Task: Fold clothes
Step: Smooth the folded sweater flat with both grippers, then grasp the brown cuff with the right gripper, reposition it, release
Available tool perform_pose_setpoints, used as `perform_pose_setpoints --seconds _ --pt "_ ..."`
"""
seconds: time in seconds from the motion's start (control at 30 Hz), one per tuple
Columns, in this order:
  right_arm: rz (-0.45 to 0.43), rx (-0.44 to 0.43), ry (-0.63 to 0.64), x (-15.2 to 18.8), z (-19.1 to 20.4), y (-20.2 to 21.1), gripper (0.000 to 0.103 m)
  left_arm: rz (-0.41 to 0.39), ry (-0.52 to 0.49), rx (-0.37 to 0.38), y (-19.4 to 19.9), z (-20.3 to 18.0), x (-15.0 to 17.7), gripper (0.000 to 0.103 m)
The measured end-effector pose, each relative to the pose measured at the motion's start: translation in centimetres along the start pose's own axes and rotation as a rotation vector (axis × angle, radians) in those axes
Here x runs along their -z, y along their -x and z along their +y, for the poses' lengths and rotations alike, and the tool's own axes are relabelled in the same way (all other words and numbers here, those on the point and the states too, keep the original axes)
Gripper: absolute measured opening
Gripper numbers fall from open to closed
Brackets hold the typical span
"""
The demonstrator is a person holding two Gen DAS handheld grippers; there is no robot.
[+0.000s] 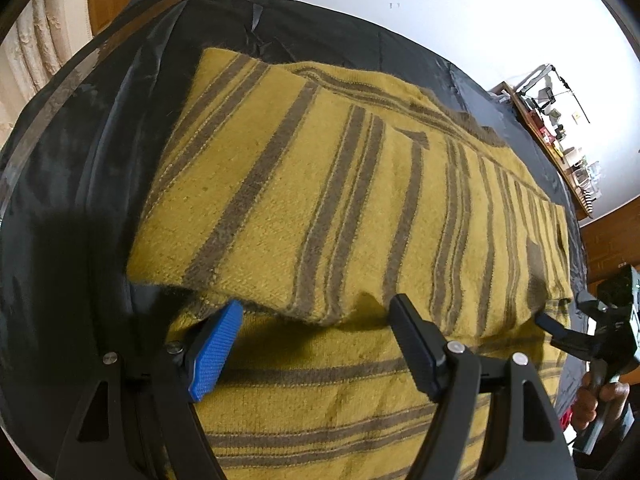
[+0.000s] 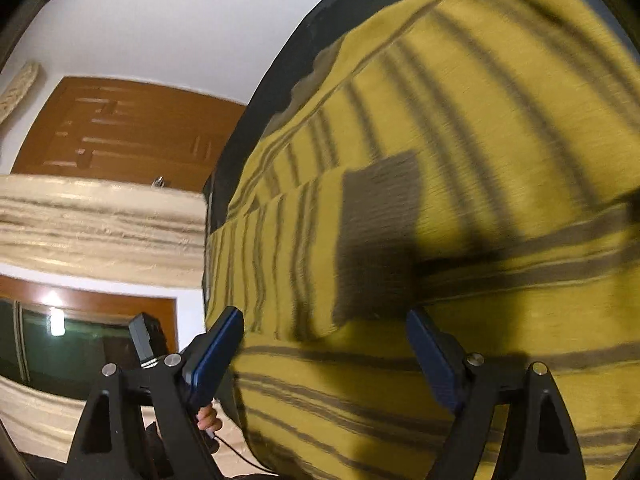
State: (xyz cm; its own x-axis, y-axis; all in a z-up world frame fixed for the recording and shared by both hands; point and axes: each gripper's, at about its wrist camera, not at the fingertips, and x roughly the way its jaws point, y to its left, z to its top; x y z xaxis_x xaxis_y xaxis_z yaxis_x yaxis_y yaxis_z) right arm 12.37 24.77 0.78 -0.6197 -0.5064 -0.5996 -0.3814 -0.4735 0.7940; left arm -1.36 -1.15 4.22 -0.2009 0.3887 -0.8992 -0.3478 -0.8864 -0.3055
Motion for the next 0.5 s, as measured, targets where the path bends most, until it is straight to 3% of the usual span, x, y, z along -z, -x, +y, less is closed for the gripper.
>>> perform_pose_setpoints --seconds 0.13,0.33,0.5 --pt "0.027 -0.008 0.032 0.0 1.1 -2.1 0.085 -0.006 0.016 0.011 0.2 0.5 0.1 0.079" --pt "-0.038 -0.043 0.094 -1.3 3.2 -1.7 0.082 -0.017 0.032 0.022 0.4 1.0 0.2 0.079" --pt "-0.045 0.072 0.091 -1.9 2.7 -2.0 0.078 -0.017 0.031 0.018 0.2 0.7 0.1 0.079"
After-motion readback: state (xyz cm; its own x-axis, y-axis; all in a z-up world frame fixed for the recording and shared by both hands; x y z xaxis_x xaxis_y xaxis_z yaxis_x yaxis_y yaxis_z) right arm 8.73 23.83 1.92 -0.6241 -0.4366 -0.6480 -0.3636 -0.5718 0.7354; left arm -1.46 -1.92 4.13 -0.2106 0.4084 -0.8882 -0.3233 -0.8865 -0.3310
